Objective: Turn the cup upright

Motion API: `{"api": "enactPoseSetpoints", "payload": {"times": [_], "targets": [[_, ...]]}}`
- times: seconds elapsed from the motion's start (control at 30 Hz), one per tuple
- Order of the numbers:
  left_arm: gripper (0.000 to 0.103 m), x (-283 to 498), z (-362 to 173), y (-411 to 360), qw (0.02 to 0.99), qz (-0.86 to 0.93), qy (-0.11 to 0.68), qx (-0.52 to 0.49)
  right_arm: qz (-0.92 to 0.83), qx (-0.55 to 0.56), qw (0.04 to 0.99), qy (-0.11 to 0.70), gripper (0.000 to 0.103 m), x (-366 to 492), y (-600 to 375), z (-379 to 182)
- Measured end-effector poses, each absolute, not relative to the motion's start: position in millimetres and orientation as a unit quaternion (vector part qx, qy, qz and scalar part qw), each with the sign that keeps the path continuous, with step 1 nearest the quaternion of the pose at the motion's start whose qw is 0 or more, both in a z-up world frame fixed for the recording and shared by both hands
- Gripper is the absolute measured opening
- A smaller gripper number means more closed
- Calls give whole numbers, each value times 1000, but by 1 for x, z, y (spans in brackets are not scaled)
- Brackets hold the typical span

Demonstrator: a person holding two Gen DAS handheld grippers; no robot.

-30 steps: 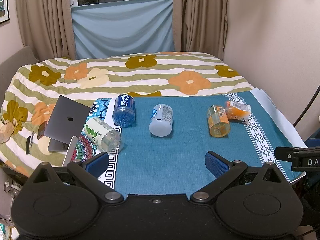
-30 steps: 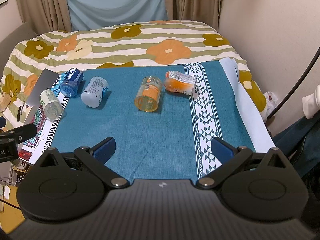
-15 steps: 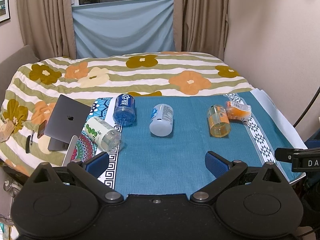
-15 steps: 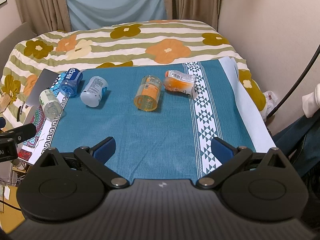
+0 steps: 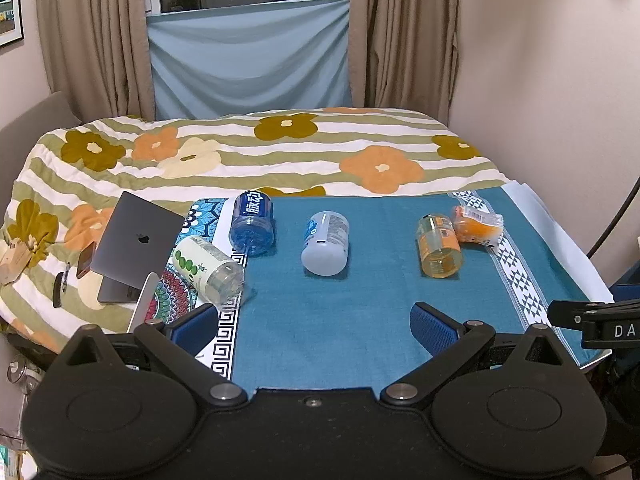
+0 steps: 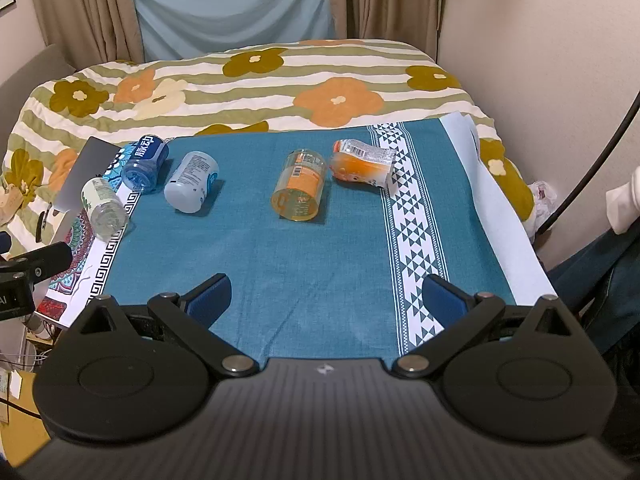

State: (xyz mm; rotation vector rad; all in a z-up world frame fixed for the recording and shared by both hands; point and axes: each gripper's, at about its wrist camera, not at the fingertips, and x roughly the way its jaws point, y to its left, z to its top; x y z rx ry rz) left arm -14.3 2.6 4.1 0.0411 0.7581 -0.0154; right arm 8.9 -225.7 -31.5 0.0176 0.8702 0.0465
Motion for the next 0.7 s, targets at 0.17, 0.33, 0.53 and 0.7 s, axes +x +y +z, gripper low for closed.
{"api": "enactPoseSetpoints", "payload": {"times": [0.17,0.33,0.53,0.7], "targets": [[103,-15,4,3,929,-7,370,20,23,8,907,421,103,8,-225,-31],[103,-16,3,4,928,-7,371,19,22,9,907,422,103,8,-225,-31],[103,-16,2,4,928,-6,372,19,23,9,907,421,103,8,-225,-31],[103,-13,2,8,927,-1,375,18,24,11,906,422,103,8,-224,-30]]}}
